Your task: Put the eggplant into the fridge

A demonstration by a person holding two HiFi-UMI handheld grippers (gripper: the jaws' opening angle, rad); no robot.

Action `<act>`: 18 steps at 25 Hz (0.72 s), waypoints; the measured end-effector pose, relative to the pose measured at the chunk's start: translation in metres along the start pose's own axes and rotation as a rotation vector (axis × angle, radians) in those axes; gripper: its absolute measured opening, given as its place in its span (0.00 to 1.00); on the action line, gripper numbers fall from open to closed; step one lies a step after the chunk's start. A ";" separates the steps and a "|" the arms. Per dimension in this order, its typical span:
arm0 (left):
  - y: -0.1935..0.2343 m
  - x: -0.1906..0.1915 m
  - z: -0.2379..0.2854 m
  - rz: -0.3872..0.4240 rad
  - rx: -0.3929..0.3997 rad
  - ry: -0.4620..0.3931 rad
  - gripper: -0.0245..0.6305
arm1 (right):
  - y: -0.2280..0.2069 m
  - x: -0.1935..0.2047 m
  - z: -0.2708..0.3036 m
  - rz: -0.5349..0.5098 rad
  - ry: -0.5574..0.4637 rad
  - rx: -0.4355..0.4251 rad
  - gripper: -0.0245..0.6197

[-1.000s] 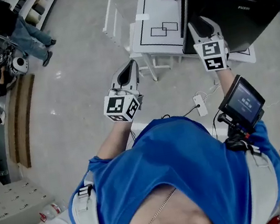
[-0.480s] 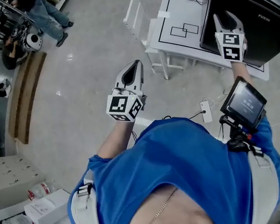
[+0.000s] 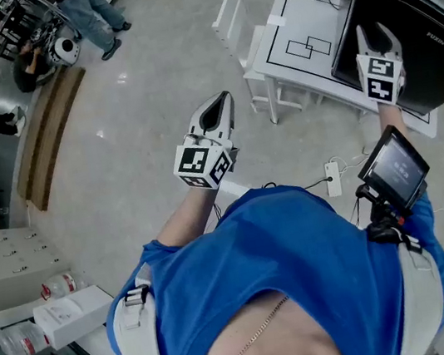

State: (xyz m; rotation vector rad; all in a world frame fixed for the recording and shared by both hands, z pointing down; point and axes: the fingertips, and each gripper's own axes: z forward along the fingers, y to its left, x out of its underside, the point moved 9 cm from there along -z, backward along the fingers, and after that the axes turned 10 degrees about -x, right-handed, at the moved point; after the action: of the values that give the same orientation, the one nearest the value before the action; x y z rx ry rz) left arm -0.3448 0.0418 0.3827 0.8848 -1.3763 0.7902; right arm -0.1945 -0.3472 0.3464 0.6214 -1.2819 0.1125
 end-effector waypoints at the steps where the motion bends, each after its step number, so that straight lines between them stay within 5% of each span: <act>1: 0.000 0.000 0.000 -0.001 0.001 0.002 0.05 | -0.001 0.001 0.000 0.006 0.001 -0.002 0.28; 13: 0.001 0.002 0.004 -0.008 0.023 0.017 0.05 | 0.020 0.001 -0.011 0.070 -0.025 -0.069 0.28; 18: 0.009 -0.014 -0.029 -0.012 0.073 0.012 0.05 | 0.055 -0.026 -0.062 0.108 -0.048 -0.072 0.28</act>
State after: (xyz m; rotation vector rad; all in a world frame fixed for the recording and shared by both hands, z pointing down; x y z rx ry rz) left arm -0.3399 0.0720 0.3700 0.9432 -1.3375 0.8396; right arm -0.1722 -0.2639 0.3337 0.4953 -1.3604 0.1404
